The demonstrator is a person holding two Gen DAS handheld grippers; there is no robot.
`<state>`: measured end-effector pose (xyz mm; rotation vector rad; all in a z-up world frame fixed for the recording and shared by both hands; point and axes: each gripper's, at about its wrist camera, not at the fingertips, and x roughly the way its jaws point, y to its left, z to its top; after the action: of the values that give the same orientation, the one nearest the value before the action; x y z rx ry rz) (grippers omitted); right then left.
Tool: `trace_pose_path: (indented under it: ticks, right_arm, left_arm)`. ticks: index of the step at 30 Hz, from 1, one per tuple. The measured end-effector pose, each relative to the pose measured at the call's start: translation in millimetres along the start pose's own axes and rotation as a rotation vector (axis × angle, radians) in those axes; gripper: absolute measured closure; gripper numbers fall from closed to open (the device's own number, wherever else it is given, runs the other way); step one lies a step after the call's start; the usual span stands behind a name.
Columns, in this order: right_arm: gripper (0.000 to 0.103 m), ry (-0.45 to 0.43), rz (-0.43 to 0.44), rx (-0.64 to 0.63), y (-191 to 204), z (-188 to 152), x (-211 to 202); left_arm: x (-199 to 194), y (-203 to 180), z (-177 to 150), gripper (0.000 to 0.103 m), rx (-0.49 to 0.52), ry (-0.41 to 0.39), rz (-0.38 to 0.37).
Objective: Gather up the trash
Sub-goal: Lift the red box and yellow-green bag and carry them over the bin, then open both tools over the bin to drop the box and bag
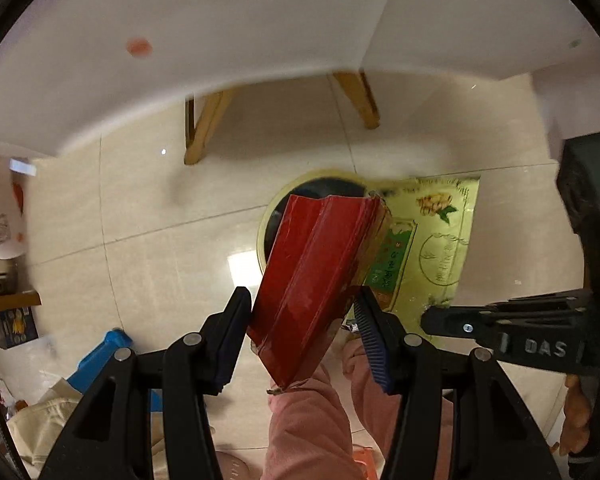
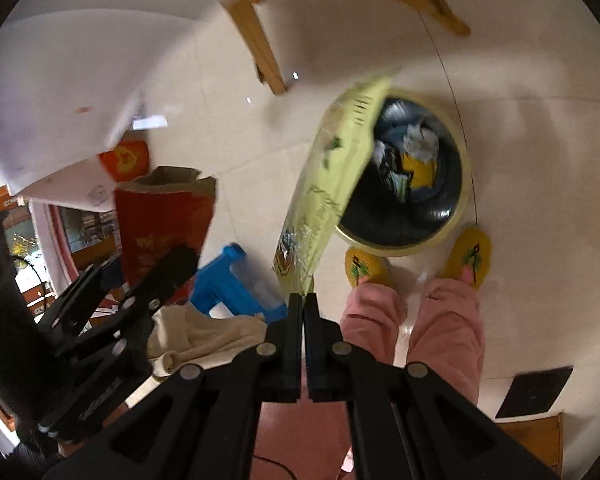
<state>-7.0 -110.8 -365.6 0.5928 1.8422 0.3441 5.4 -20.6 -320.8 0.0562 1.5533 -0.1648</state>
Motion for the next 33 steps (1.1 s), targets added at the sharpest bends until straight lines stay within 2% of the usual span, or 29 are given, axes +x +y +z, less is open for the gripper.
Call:
trace_pose_path:
  ticks: [6, 9, 12, 14, 16, 17, 18, 24, 33]
  right_arm:
    - [0.102, 0.098, -0.061, -0.001, -33.0, 35.6, 60.1]
    - [0.102, 0.148, -0.069, -0.003, -39.8, 45.0, 81.6]
    - [0.099, 0.218, -0.041, -0.011, -43.4, 51.1, 99.7]
    - [0.099, 0.255, -0.065, -0.03, -44.4, 54.1, 107.8]
    - [0.08, 0.257, -0.145, -0.052, -45.4, 59.3, 111.8]
    - [0.053, 0.247, -0.174, -0.057, -46.1, 60.9, 111.6]
    - [0.039, 0.227, -0.195, -0.061, -47.4, 62.5, 109.7]
    - [0.038, 0.099, -0.197, -0.02, -60.4, 62.4, 90.6]
    - [0.038, 0.064, -0.211, 0.002, -66.0, 42.6, 83.1]
  left_arm:
    - [53.1, -4.1, 4.9, 0.051, -0.006, 0.045, 0.014]
    - [68.5, -6.5, 6.9, 0.051, 0.0, 0.057, 0.013]
    - [78.0, -11.0, 3.5, 0.051, 0.013, 0.067, 0.011]
    - [86.0, -9.4, 2.8, 0.05, 0.019, 0.079, 0.007]
    - [90.0, -8.0, 3.3, 0.05, 0.014, 0.086, 0.01]
    - [91.5, -7.0, 3.9, 0.05, 0.01, 0.089, 0.011]
    - [92.6, -5.3, 7.0, 0.05, 0.003, 0.091, 0.011]
    - [94.0, -0.7, 9.9, 0.05, -0.028, 0.07, 0.019]
    - [96.2, -0.6, 11.8, 0.048, -0.047, 0.06, 0.026]
